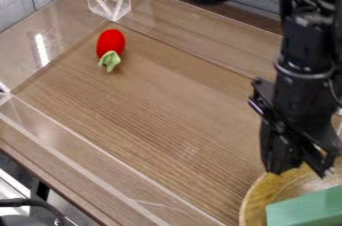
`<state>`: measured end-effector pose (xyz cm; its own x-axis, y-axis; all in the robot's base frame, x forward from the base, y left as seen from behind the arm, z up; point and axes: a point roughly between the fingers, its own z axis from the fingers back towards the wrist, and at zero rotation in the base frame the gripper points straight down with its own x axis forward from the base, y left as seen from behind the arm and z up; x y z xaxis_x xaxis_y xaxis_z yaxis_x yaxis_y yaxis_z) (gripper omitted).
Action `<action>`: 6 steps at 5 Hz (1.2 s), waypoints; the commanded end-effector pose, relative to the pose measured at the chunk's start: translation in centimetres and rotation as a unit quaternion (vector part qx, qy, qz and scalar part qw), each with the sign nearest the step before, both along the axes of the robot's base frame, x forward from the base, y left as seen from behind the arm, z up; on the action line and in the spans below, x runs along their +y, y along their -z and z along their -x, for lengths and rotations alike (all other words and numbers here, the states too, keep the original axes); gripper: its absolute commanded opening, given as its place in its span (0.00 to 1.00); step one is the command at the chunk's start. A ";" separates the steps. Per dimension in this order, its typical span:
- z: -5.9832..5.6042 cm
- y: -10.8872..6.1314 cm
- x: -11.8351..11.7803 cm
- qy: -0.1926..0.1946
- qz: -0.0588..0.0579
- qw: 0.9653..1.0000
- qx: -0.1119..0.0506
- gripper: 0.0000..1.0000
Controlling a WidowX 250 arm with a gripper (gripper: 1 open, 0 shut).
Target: Remove the green object from the brown bowl and put it on the table
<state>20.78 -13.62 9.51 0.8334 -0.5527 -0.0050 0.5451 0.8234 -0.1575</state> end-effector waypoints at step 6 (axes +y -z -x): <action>-2.4 0.2 2.9 -0.165 0.000 0.986 -0.013 0.00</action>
